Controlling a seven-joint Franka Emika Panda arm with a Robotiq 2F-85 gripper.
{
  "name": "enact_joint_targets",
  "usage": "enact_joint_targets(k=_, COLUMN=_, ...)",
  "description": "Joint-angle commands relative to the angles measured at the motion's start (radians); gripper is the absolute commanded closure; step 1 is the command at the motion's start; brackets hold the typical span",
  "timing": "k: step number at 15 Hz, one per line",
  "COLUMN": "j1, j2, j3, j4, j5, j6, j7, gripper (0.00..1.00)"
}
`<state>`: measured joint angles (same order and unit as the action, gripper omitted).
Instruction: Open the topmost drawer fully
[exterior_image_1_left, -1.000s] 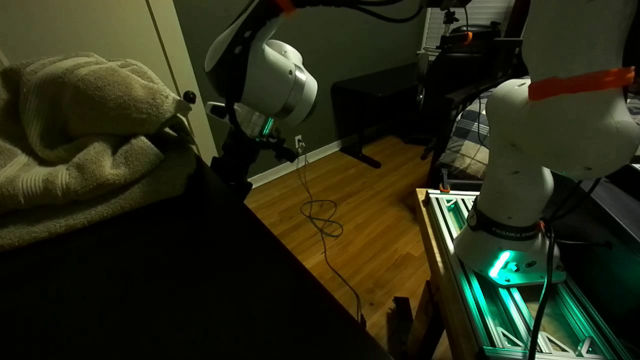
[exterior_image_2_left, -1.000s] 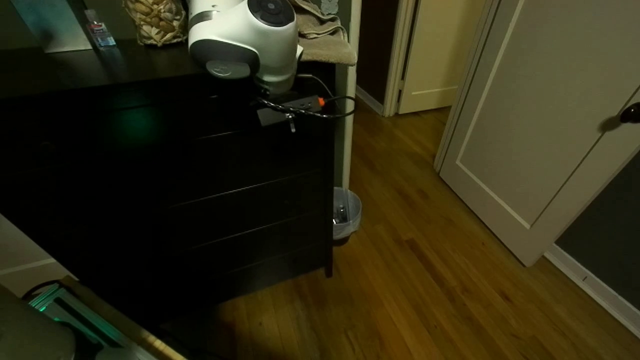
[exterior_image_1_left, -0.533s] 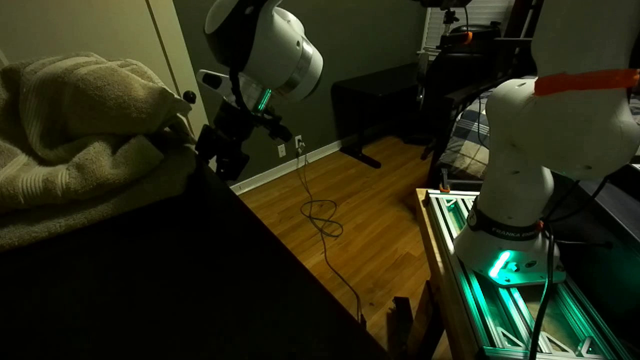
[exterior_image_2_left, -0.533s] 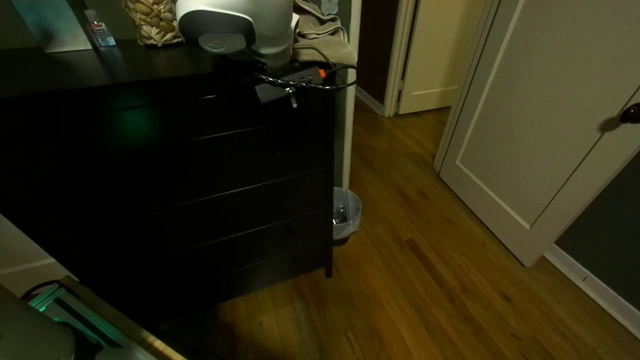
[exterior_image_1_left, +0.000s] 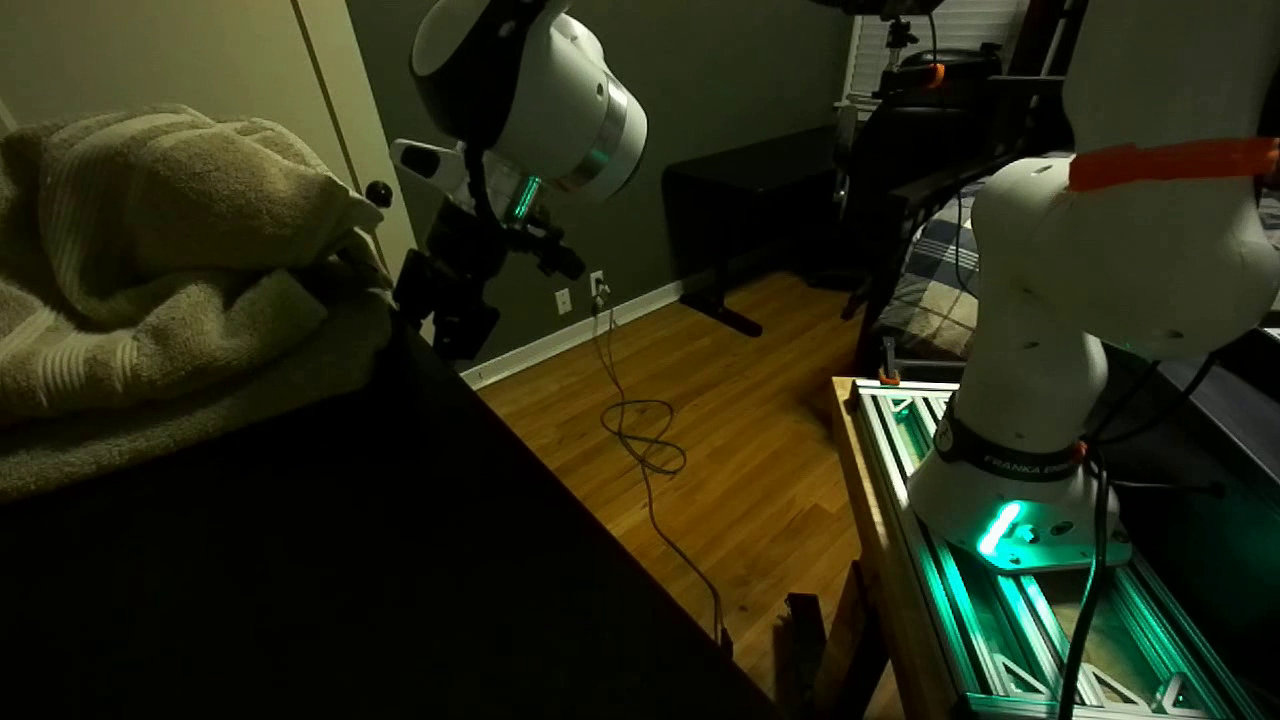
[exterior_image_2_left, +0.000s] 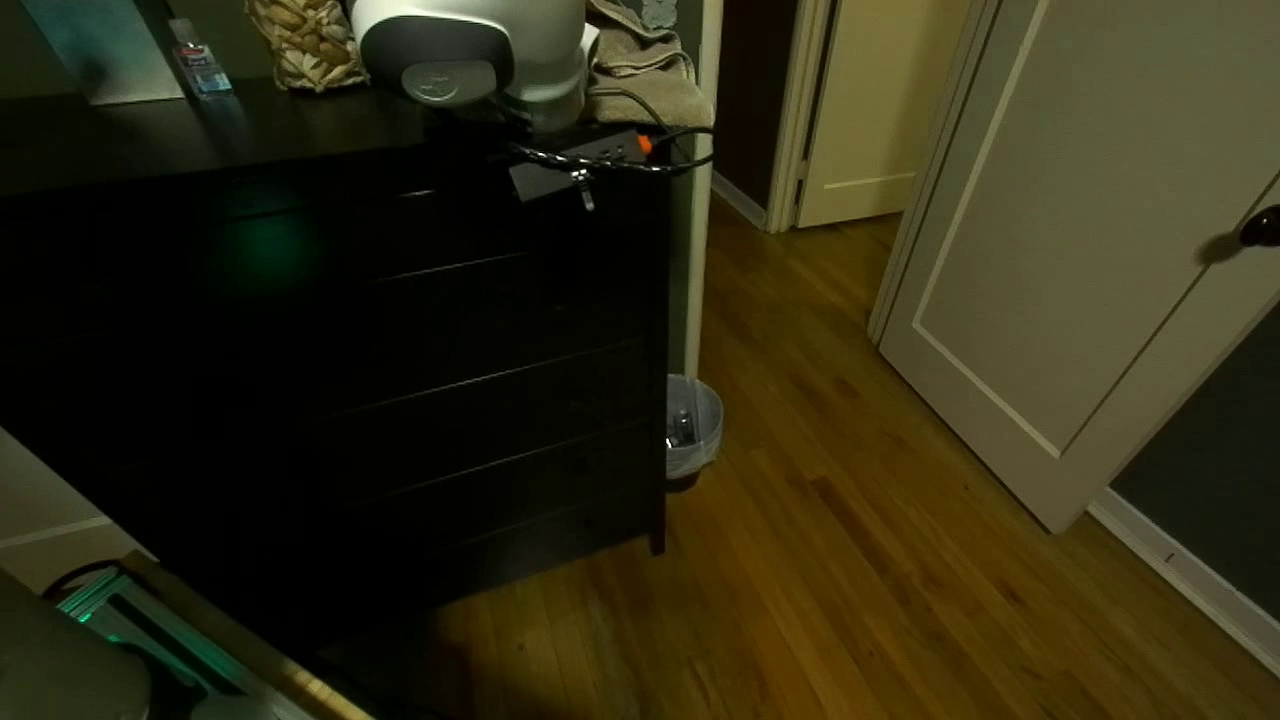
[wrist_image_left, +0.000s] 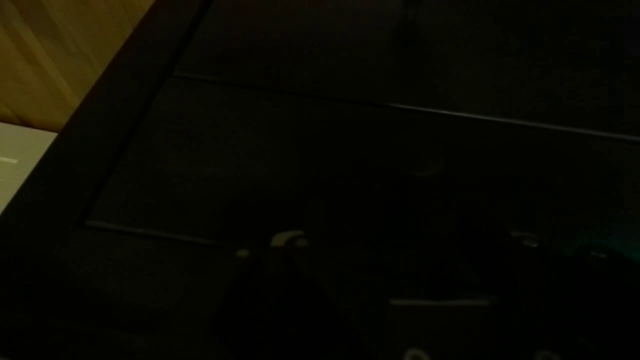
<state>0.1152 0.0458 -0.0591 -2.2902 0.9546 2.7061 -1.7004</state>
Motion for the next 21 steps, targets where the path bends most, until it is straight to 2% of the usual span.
enact_joint_targets(k=1, j1=-0.002, j2=0.010, j3=-0.007, j4=-0.012, j5=-0.065, j6=-0.012, j7=0.061, gripper=0.32)
enact_joint_targets(k=8, j1=-0.003, j2=0.028, j3=-0.009, j4=-0.010, j5=-0.087, j6=-0.034, j7=0.096, gripper=0.33)
enact_joint_targets(k=13, j1=-0.004, j2=0.036, j3=-0.007, j4=-0.007, j5=-0.077, j6=-0.059, j7=0.094, gripper=0.48)
enact_joint_targets(k=14, j1=-0.004, j2=0.037, j3=-0.008, j4=-0.006, j5=-0.075, j6=-0.067, j7=0.093, gripper=0.56)
enact_joint_targets(k=15, j1=-0.005, j2=0.040, j3=-0.008, j4=-0.005, j5=-0.072, j6=-0.075, j7=0.090, gripper=0.49)
enact_joint_targets(k=21, j1=-0.011, j2=0.056, j3=-0.012, j4=0.000, j5=-0.070, j6=-0.087, j7=0.079, gripper=0.48)
